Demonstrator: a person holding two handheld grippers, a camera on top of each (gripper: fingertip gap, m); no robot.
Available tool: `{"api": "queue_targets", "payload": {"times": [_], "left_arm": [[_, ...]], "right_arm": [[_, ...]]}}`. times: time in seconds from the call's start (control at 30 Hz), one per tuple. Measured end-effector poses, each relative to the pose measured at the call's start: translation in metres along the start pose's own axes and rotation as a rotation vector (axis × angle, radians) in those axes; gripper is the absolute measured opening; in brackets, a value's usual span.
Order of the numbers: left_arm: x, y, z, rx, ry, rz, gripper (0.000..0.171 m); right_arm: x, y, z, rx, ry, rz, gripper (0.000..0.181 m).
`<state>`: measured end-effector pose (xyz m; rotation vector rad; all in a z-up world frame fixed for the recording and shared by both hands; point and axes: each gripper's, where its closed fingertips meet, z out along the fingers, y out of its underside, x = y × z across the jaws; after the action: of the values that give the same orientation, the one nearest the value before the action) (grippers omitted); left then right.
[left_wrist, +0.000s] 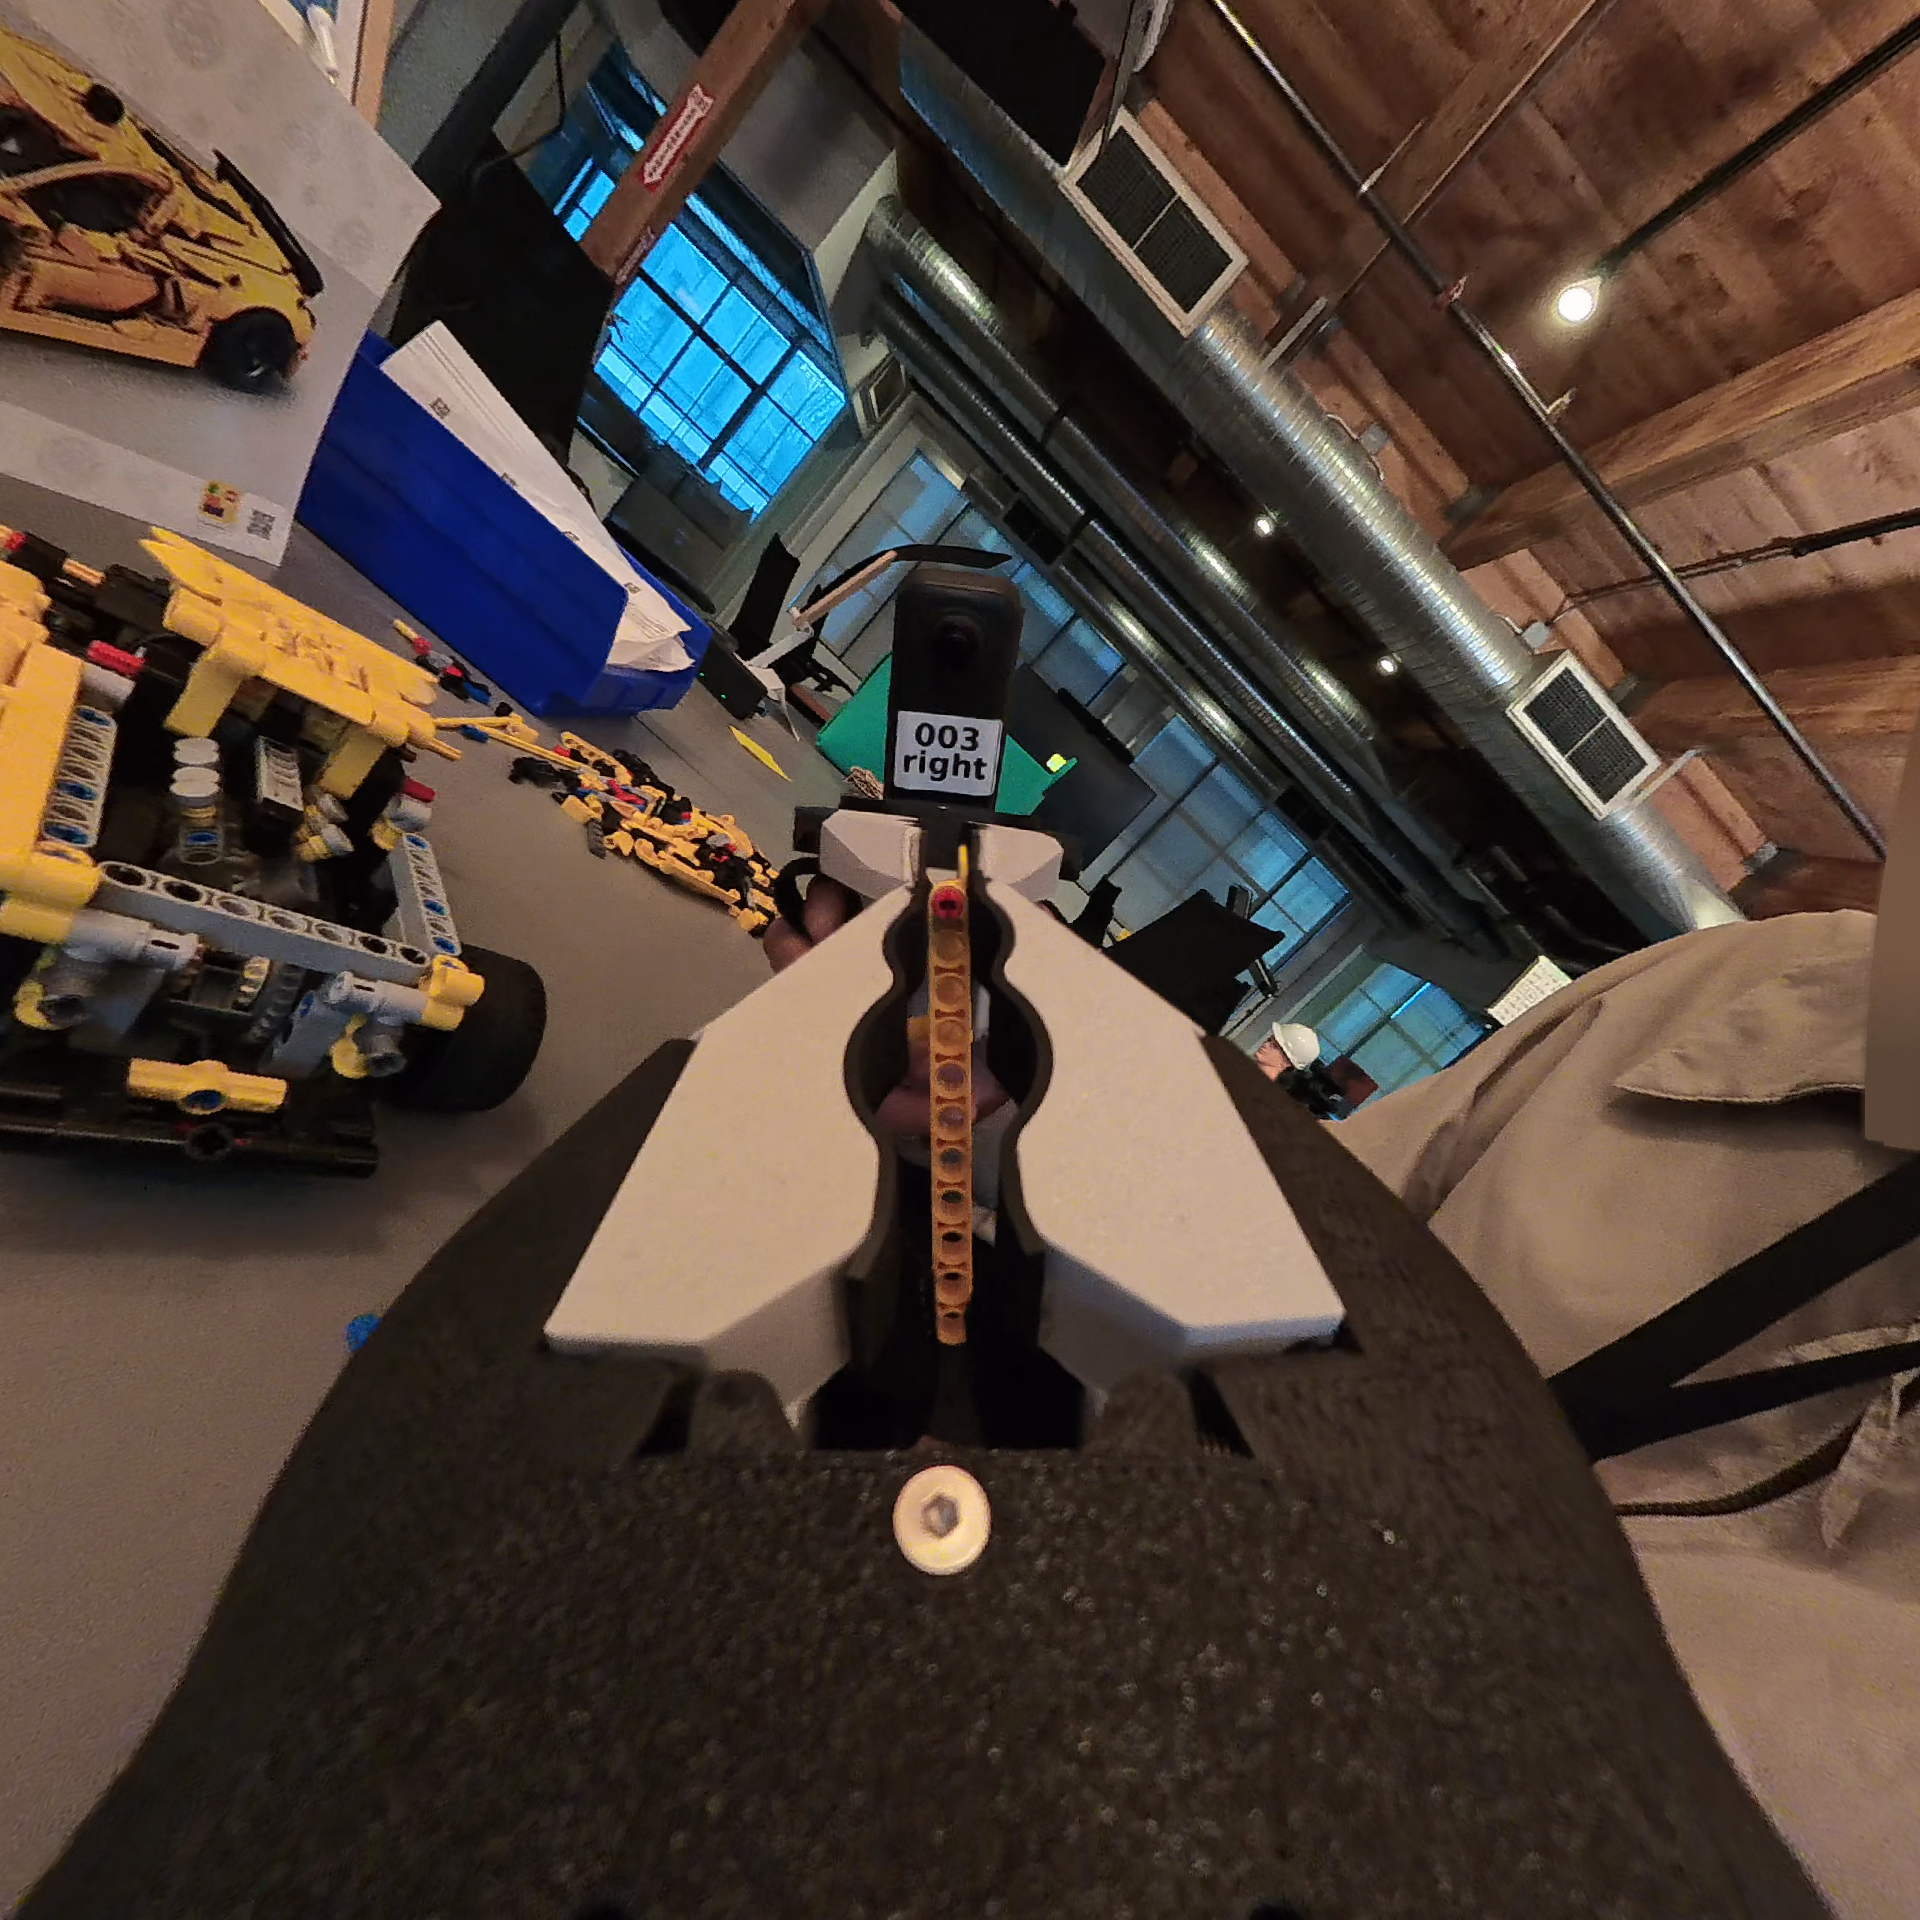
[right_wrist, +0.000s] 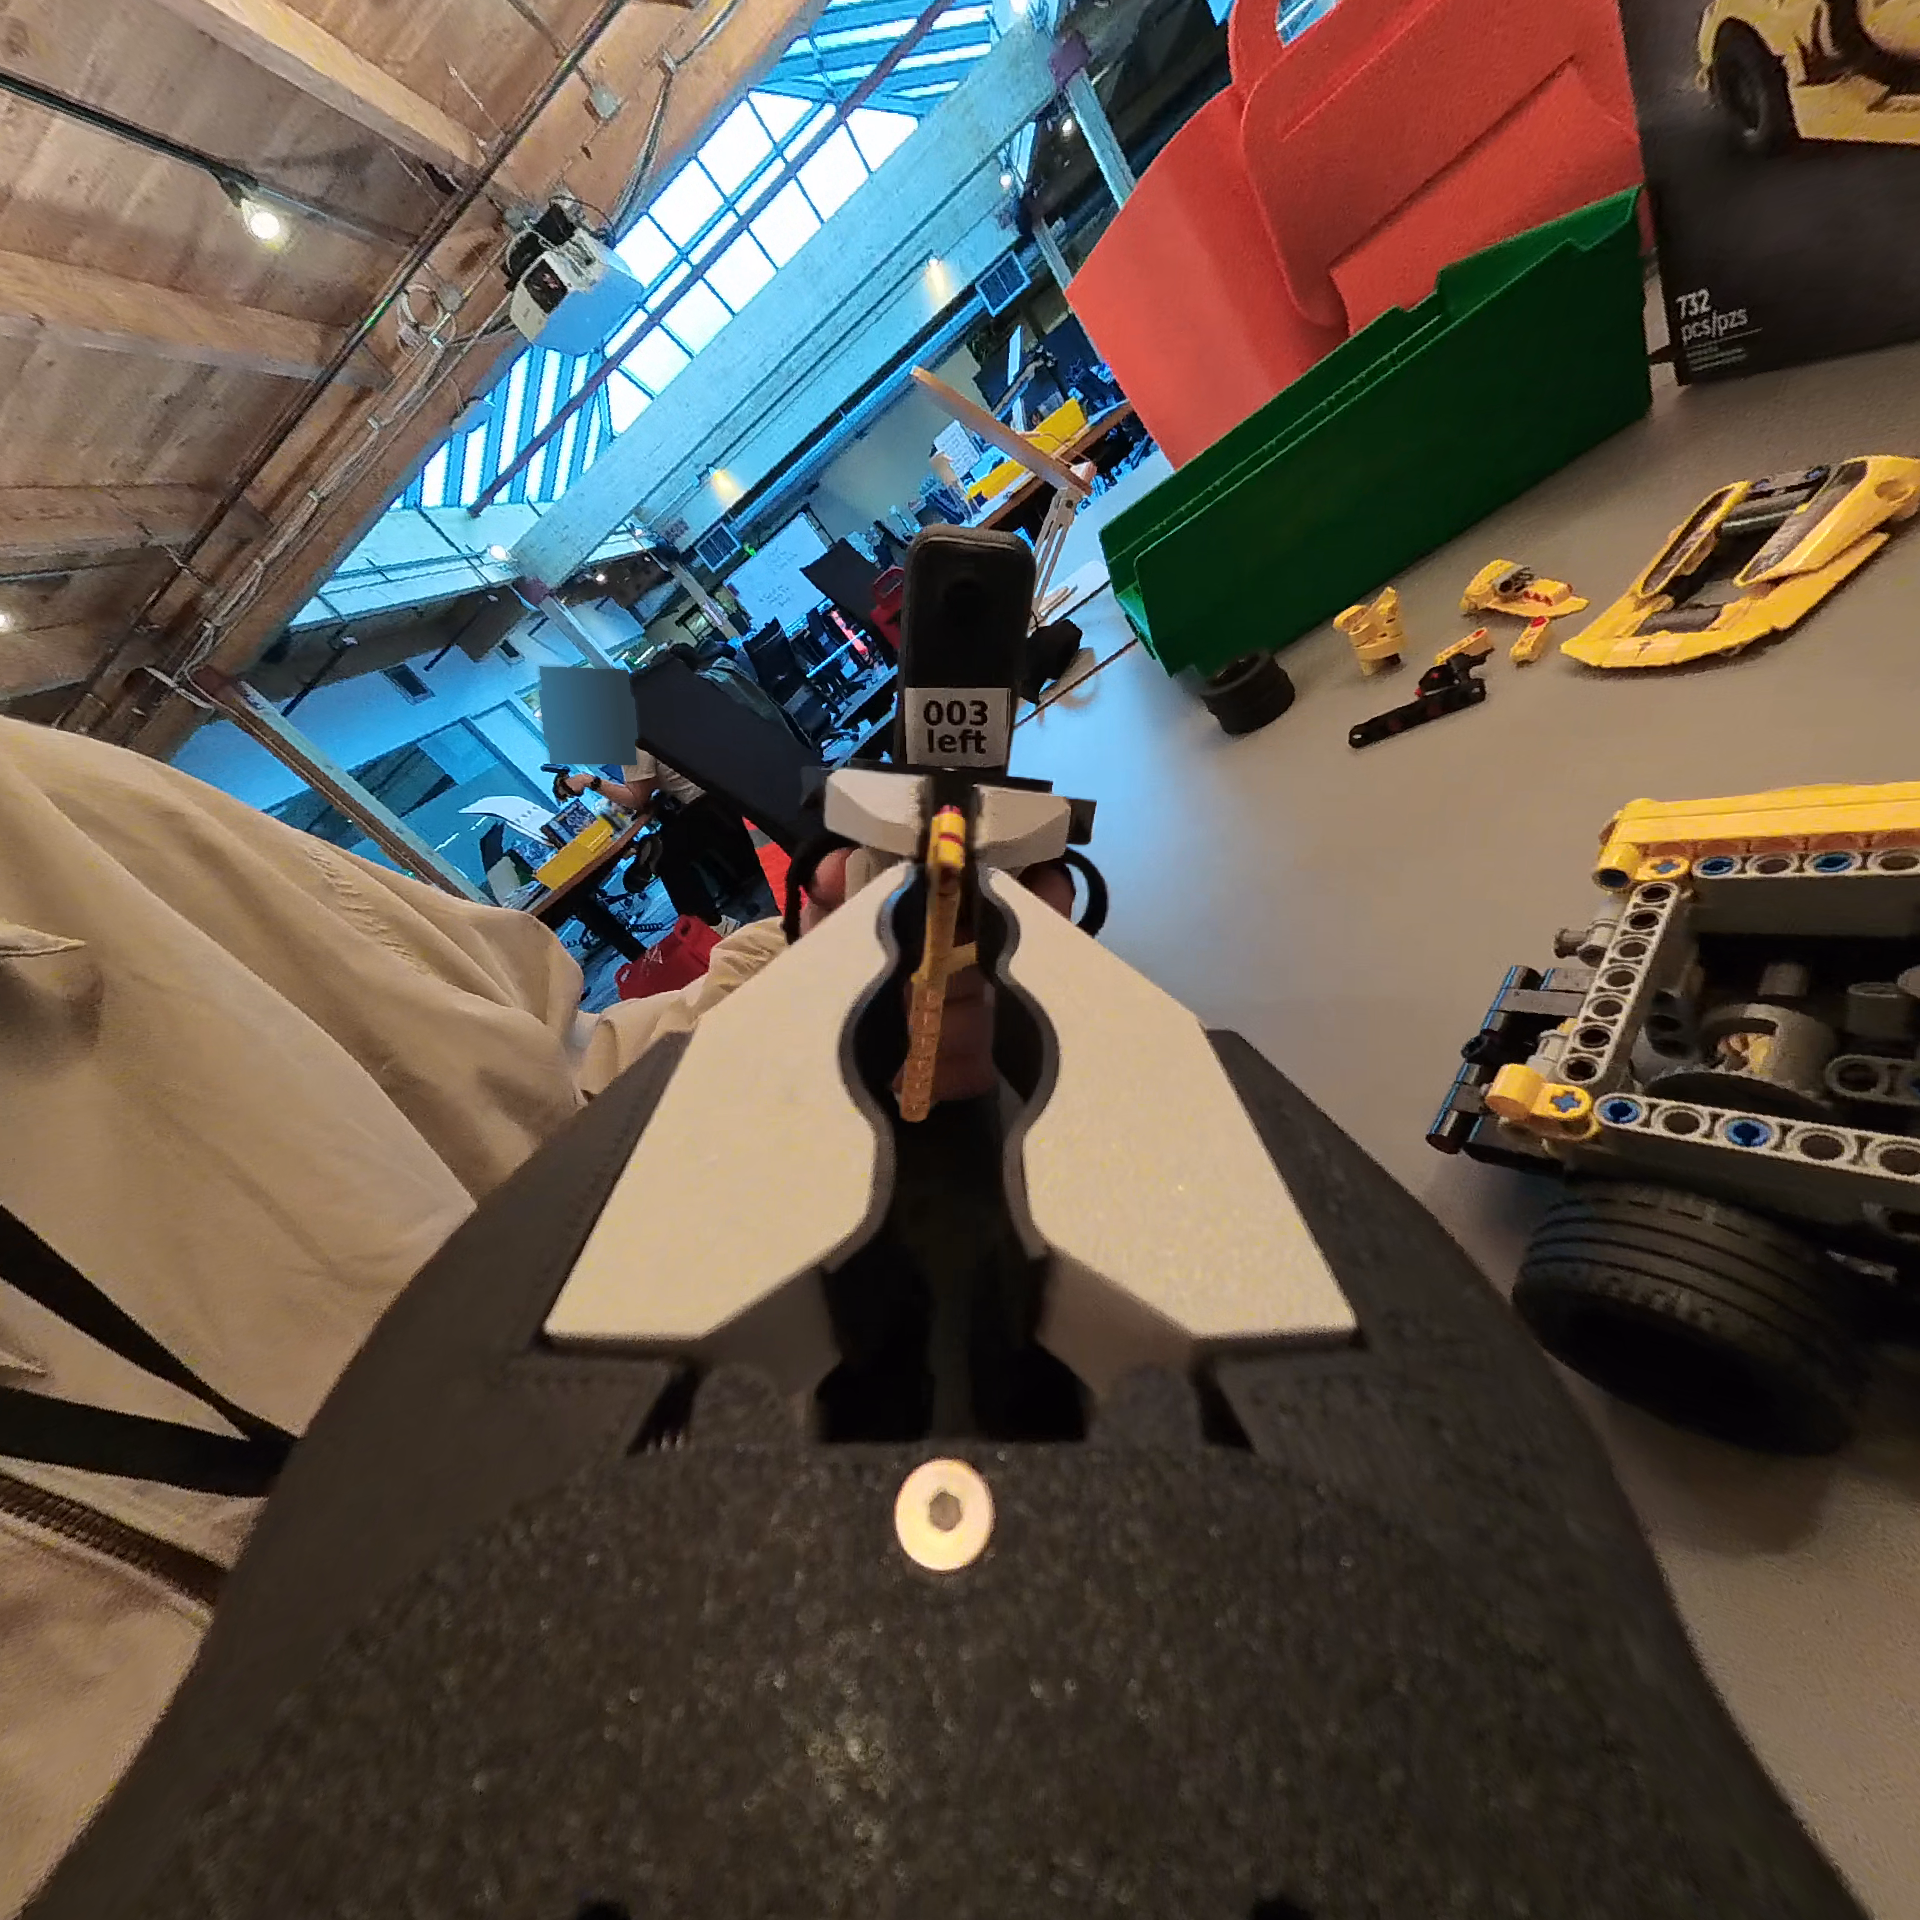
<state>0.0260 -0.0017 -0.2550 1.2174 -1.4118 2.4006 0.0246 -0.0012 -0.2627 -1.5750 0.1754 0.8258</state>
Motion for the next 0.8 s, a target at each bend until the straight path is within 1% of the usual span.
{"api": "queue_targets", "payload": {"times": [0.1,0.13,0.23,0.37,0.4,0.43,0.47,0.5,0.57,0.63,0.7,0.73,0.77,0.8], "left_arm": [[0.001,0.001,0.001,-0.001,0.004,-0.004,0.005],[0.001,0.001,0.001,0.000,0.001,-0.002,0.006],[0.002,0.001,0.001,0.003,-0.007,0.026,0.006],[0.003,-0.003,-0.004,0.003,-0.038,0.124,0.005],[0.003,-0.015,-0.013,0.065,-0.041,0.115,0.006],[0.000,-0.033,-0.030,0.158,-0.042,0.079,0.005],[-0.004,-0.047,-0.047,0.221,-0.046,0.047,0.005],[-0.005,-0.052,-0.053,0.232,-0.055,0.057,0.005],[-0.004,-0.039,-0.039,0.151,-0.069,0.107,0.005],[-0.002,-0.020,-0.021,0.054,-0.048,0.094,0.006],[-0.013,-0.002,-0.010,-0.046,-0.128,0.140,0.006],[-0.013,0.007,-0.005,-0.108,-0.144,0.174,0.006],[-0.017,0.017,0.000,-0.172,-0.178,0.228,0.006],[-0.026,0.027,0.003,-0.256,-0.246,0.288,0.006]], "right_arm": [[0.003,0.001,0.001,0.000,-0.007,0.037,0.015],[-0.003,0.001,0.002,-0.005,-0.044,0.051,0.005],[-0.002,0.001,0.002,-0.010,-0.021,0.010,0.004],[-0.004,0.000,0.002,0.022,-0.058,0.070,0.004],[-0.002,-0.012,-0.009,0.093,-0.062,0.087,0.004],[0.002,-0.029,-0.031,0.195,-0.069,0.117,0.003],[0.006,-0.036,-0.051,0.236,-0.055,0.123,0.004],[0.009,-0.037,-0.063,0.231,-0.034,0.116,0.004],[0.007,-0.036,-0.069,0.223,-0.058,0.133,0.004],[0.009,-0.032,-0.063,0.190,-0.058,0.142,0.004],[0.006,-0.031,-0.061,0.182,-0.091,0.164,0.004],[0.008,-0.032,-0.061,0.193,-0.089,0.174,0.004],[0.011,-0.034,-0.062,0.207,-0.081,0.186,0.004],[0.014,-0.034,-0.063,0.220,-0.074,0.200,0.005]]}}
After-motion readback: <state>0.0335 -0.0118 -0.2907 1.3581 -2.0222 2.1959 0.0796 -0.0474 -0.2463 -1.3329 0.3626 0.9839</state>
